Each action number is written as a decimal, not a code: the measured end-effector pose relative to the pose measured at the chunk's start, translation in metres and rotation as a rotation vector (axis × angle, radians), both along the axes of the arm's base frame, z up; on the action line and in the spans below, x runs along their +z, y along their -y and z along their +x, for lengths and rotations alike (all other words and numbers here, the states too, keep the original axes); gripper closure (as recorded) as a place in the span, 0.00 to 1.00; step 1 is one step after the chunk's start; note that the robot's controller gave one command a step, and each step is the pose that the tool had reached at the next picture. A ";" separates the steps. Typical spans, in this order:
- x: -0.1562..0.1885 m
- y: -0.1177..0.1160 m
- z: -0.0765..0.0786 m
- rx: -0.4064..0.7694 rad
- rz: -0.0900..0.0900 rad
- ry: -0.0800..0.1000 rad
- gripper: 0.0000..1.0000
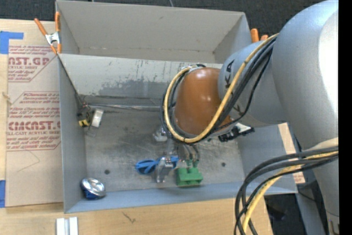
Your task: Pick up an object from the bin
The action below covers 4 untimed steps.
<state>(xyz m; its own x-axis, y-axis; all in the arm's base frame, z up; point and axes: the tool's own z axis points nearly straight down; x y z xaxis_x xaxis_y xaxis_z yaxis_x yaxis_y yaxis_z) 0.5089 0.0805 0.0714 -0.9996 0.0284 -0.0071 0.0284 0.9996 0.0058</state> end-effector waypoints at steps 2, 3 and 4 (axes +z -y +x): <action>0.028 0.007 -0.029 -0.091 -0.005 -0.010 0.00; 0.001 -0.001 -0.021 -0.251 -0.003 -0.003 0.00; 0.003 -0.001 -0.020 -0.251 -0.003 -0.006 0.00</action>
Offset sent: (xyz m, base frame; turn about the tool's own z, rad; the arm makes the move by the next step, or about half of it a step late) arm -0.0082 0.0025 0.0286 -0.0095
